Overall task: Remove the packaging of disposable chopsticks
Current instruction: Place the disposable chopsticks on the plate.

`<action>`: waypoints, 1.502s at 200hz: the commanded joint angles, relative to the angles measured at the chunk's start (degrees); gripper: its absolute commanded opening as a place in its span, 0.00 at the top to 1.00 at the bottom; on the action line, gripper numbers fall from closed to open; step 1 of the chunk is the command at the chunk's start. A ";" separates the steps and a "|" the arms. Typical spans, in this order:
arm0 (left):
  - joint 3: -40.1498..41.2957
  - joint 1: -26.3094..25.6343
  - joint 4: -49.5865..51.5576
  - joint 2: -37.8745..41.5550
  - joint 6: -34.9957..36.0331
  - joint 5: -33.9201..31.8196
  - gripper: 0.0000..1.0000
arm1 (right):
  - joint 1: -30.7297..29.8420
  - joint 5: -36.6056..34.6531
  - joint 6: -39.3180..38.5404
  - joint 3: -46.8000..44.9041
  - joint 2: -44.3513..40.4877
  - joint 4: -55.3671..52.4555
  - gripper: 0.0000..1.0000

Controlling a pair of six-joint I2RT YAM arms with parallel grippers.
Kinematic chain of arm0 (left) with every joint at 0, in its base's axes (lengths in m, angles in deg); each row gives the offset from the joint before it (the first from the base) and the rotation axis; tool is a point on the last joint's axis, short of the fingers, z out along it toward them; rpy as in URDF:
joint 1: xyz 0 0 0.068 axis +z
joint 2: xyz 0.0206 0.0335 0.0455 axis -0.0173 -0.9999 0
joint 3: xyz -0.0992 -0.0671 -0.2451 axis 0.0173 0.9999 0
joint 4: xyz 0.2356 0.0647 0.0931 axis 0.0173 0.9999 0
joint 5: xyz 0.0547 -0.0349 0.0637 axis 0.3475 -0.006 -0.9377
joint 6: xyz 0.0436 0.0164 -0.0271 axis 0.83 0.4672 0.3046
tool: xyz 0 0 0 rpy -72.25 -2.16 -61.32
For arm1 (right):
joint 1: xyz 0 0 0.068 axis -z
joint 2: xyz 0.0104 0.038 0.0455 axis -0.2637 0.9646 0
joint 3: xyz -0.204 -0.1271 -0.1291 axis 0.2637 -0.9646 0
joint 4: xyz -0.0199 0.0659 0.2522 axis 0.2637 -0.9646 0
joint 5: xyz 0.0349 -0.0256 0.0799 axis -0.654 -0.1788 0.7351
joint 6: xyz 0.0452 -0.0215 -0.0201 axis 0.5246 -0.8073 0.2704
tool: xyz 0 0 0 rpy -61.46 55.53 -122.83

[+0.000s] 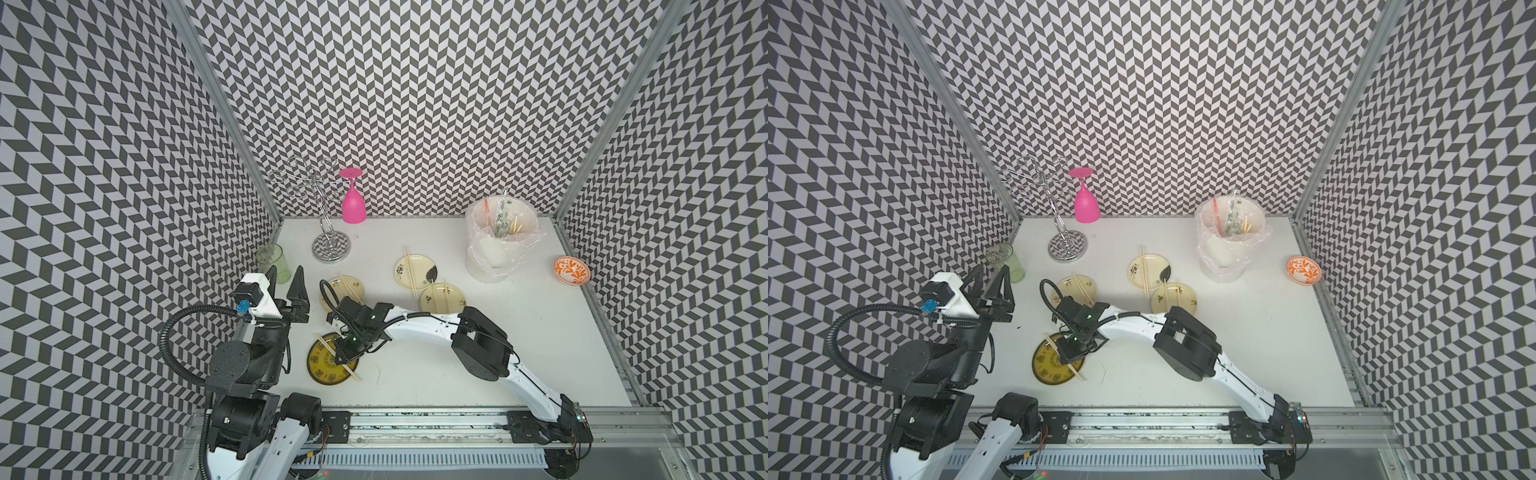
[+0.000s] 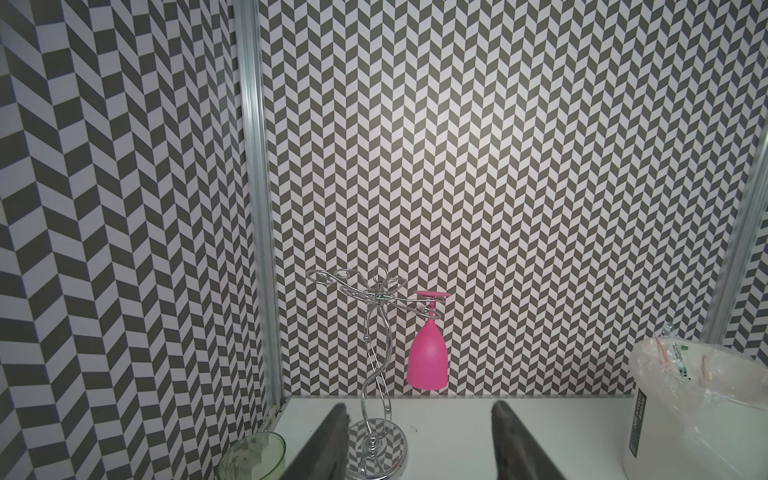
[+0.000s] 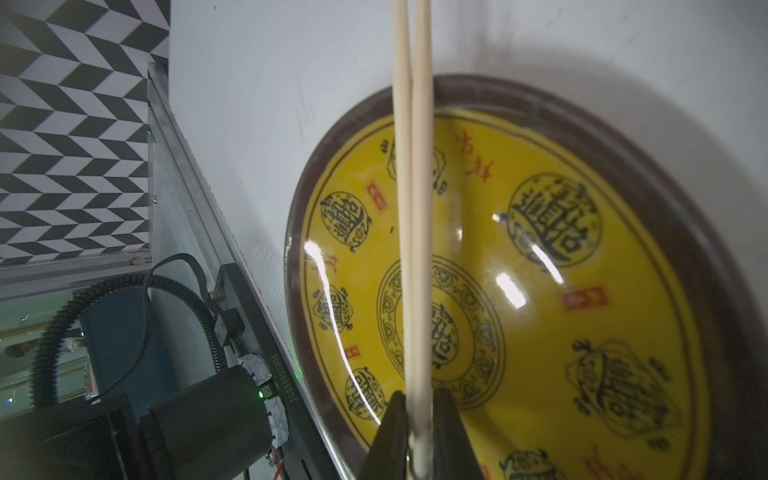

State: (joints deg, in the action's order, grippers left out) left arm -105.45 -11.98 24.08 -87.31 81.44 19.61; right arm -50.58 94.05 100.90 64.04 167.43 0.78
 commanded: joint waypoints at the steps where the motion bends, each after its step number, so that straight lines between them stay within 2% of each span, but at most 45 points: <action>1: -0.73 -0.37 -0.87 -0.13 0.63 0.11 0.44 | -0.31 -1.10 -0.48 1.62 1.47 -0.25 0.84; 83: -1.09 -0.52 -0.92 -0.05 0.89 -0.15 0.44 | -0.26 -1.26 -0.50 3.25 1.34 -0.82 0.77; 166: -0.65 -0.57 -1.07 0.04 0.62 0.01 0.44 | -0.32 -1.62 -0.67 3.38 1.07 -1.01 0.74; 191: -0.69 -0.56 -1.08 -0.05 0.70 0.11 0.44 | -0.34 -2.43 -0.86 3.45 0.65 -1.33 0.71; 225: -0.65 -0.56 -1.06 -0.05 0.62 0.21 0.44 | -0.32 -3.35 -0.97 3.43 -0.52 -1.26 0.63; 300: -0.58 -0.56 -1.44 -0.22 0.25 0.64 0.44 | -0.33 -3.80 -1.02 3.50 -1.91 -0.98 0.61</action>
State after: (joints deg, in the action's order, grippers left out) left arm -105.45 -12.16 24.00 -87.31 81.90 19.66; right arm -50.60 91.68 100.25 66.18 167.78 -0.72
